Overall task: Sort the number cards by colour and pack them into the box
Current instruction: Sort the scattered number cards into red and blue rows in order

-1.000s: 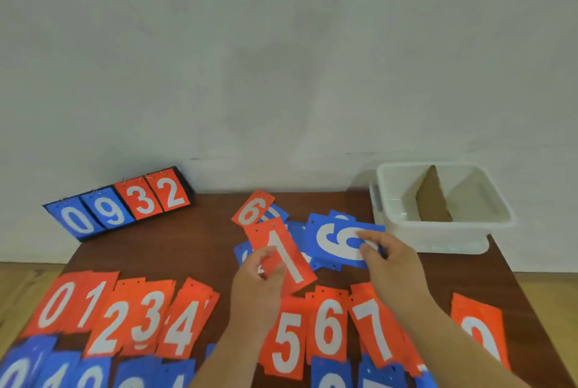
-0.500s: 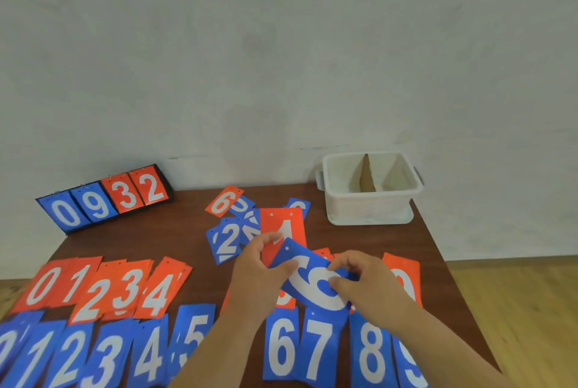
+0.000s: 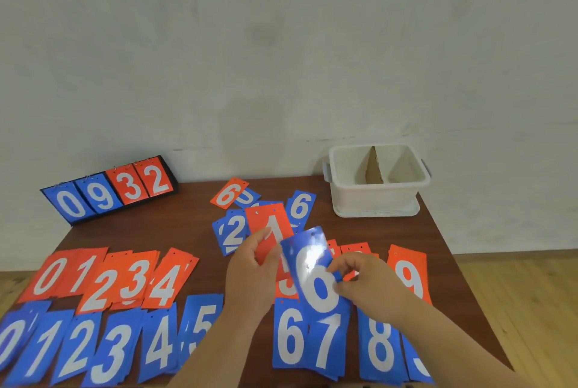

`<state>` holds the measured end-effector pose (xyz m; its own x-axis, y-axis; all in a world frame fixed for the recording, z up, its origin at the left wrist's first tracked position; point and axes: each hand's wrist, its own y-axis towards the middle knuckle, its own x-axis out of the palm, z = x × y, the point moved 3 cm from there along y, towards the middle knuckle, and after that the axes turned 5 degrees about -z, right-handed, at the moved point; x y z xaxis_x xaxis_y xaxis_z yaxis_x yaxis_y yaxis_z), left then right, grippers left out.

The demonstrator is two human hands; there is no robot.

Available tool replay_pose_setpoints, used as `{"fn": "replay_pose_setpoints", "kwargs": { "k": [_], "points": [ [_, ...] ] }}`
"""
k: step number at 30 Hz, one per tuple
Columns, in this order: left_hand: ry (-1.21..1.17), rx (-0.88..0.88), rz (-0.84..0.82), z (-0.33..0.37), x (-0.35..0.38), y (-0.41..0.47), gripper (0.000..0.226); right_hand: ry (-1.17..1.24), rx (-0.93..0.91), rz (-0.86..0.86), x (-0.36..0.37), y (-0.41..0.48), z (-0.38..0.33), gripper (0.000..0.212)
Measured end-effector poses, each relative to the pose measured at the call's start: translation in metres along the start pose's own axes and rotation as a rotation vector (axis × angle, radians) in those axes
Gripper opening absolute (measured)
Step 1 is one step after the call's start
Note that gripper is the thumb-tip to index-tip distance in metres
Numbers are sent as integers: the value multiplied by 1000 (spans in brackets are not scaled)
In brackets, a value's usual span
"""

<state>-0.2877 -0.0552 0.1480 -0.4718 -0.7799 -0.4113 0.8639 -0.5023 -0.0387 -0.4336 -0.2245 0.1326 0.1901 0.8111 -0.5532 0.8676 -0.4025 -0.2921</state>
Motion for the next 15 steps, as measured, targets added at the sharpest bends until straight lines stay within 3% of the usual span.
{"fn": "replay_pose_setpoints", "kwargs": {
  "k": [5,15],
  "points": [
    [54,-84,28,-37,-52,10,42,73,131,85,21,28,1,27],
    [111,-236,-112,-123,-135,27,41,-132,448,-160,145,56,62,29]
  ]
}}
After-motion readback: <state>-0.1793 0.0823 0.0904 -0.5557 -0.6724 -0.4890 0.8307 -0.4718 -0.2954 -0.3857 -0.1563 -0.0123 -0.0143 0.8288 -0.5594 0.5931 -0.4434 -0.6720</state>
